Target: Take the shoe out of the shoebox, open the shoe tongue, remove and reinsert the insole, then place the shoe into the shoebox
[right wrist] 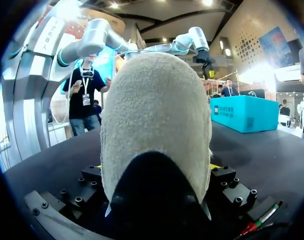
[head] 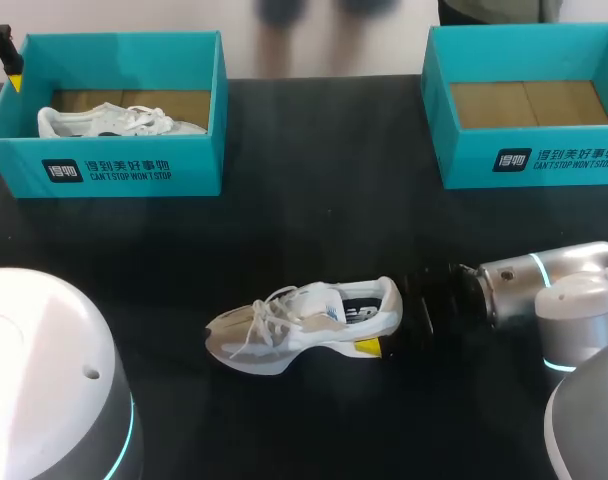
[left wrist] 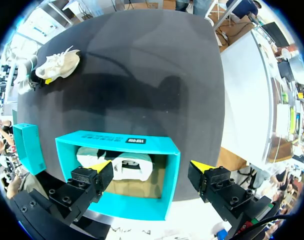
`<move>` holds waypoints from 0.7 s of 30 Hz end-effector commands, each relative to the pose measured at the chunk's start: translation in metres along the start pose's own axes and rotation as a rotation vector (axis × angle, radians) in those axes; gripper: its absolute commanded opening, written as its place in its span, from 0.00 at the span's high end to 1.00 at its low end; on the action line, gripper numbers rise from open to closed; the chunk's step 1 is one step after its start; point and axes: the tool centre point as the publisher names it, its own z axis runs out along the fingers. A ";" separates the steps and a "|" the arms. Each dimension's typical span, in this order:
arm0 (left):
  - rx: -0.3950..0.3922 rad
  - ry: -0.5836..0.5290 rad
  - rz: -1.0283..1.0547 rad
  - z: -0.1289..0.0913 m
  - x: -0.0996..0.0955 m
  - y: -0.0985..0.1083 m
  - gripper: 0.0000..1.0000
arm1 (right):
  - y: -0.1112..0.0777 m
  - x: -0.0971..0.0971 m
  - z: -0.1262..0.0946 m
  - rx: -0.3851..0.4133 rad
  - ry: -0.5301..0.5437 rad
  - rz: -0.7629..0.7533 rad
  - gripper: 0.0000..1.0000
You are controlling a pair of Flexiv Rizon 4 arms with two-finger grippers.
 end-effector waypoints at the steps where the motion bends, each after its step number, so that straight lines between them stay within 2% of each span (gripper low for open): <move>1: -0.003 0.003 0.000 0.000 0.000 -0.001 0.00 | 0.000 -0.002 0.001 0.003 -0.001 0.001 1.00; 5: -0.003 0.003 0.000 0.000 0.000 -0.001 0.00 | 0.000 -0.002 0.001 0.003 -0.001 0.001 1.00; 7: -0.028 0.008 -0.002 -0.003 -0.012 -0.019 0.00 | 0.000 -0.002 0.001 0.003 -0.001 0.001 1.00; 11: 0.023 0.028 -0.068 -0.010 -0.035 -0.047 0.00 | 0.000 -0.002 0.001 0.003 -0.001 0.001 1.00; 15: -0.021 0.044 -0.076 -0.020 -0.057 -0.078 0.00 | 0.000 -0.002 0.001 0.003 -0.001 0.001 1.00; 21: 0.035 0.103 -0.337 -0.031 -0.088 -0.107 0.00 | 0.000 -0.002 0.001 0.003 -0.001 0.001 1.00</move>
